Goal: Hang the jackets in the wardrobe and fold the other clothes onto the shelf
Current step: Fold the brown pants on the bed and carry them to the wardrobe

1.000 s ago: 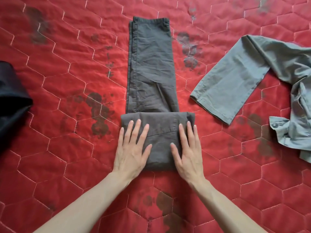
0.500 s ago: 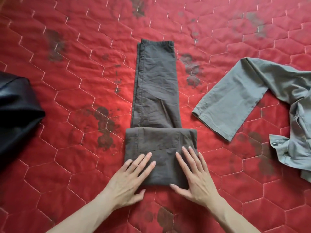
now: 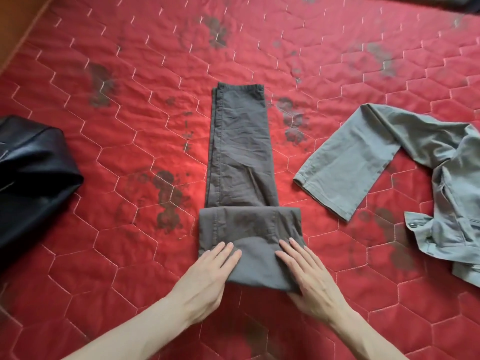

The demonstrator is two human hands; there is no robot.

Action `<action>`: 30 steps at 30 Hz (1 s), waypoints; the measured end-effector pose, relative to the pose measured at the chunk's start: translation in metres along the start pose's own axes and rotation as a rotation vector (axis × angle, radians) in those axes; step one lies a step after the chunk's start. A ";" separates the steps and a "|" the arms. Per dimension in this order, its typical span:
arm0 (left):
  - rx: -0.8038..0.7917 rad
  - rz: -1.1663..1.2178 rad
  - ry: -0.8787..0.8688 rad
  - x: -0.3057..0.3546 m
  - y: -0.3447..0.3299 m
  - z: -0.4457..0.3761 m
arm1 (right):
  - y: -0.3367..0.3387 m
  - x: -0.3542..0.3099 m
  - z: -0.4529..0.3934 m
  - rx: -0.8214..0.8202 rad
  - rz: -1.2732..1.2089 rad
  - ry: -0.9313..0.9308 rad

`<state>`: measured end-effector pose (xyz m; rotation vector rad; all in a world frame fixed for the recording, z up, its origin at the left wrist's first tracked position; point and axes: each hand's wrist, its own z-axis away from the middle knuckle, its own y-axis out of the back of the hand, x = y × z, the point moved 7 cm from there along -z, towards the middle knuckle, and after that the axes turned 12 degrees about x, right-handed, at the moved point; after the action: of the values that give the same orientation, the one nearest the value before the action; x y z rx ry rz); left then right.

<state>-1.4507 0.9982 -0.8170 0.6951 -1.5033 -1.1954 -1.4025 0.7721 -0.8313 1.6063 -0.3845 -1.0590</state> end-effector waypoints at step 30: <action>0.318 0.726 0.908 -0.088 0.018 -0.019 | 0.024 0.037 -0.090 0.434 -0.800 -0.748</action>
<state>-1.4047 1.0760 -0.8330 0.6718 -0.9942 -0.0324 -1.3045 0.7931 -0.8273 1.7259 -0.4936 -2.3392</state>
